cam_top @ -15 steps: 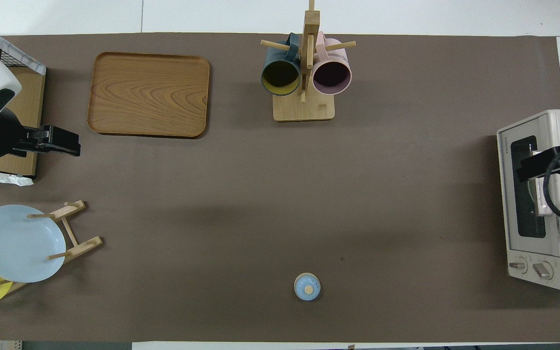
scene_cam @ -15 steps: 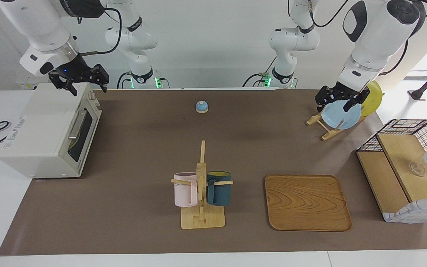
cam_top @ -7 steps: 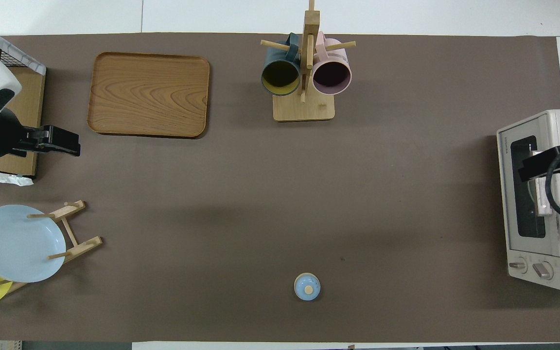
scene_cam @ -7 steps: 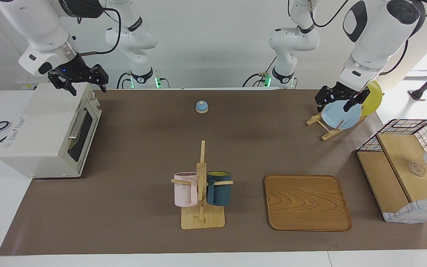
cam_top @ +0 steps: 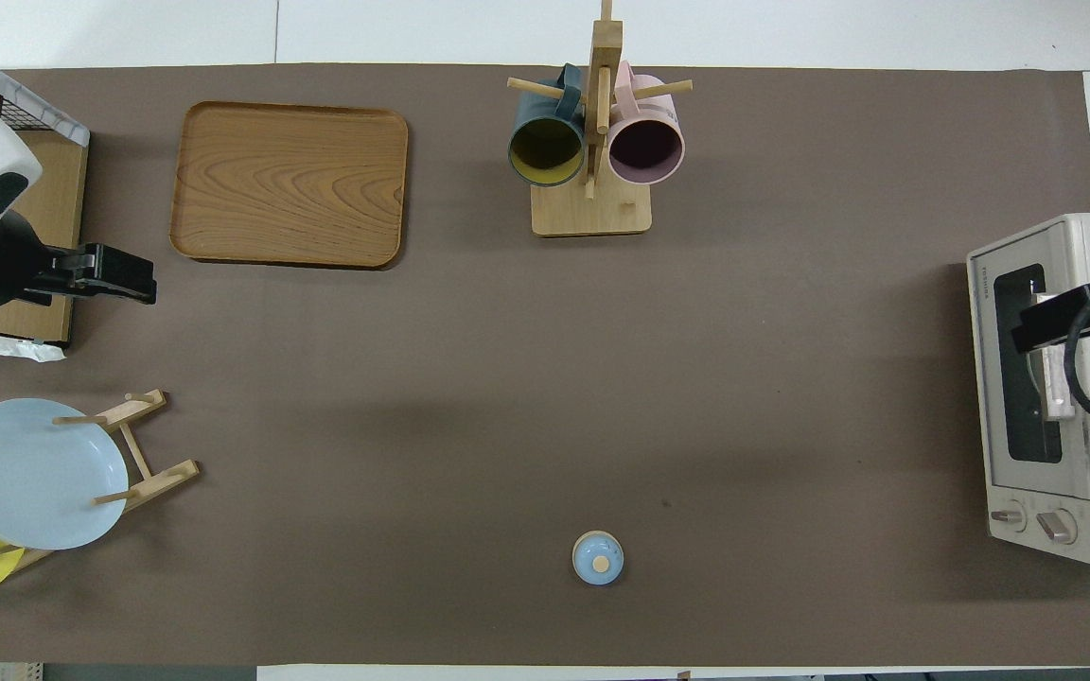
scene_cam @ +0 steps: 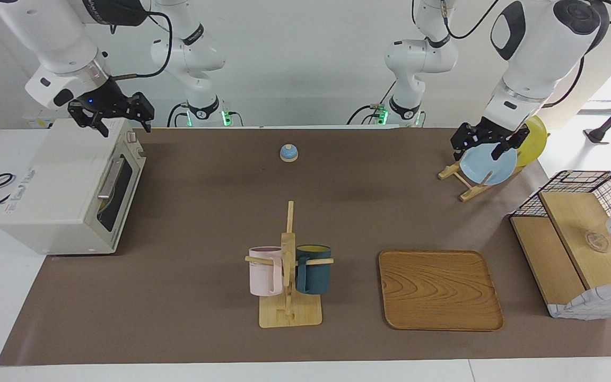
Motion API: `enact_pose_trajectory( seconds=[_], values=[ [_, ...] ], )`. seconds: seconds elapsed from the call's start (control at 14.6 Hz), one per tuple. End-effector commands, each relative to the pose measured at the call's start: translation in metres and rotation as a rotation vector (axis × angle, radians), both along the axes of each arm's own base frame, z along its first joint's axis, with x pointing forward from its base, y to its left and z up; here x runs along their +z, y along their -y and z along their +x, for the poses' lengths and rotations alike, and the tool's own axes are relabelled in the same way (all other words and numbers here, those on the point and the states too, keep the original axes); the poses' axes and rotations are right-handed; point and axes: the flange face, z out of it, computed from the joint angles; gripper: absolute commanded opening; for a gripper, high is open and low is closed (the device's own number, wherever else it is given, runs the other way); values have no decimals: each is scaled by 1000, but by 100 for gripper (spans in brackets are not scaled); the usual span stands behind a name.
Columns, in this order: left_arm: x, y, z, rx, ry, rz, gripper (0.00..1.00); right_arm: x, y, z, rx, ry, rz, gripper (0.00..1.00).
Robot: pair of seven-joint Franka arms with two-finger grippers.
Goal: Put corn in oven
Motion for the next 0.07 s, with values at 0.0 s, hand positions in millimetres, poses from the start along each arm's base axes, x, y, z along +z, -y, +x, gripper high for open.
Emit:
enact_pose_trajectory(
  seconds=[0.0],
  values=[
    [3,-4,-6,3,5,11,100,3,1,-2,-18,-2,15,100]
  ],
)
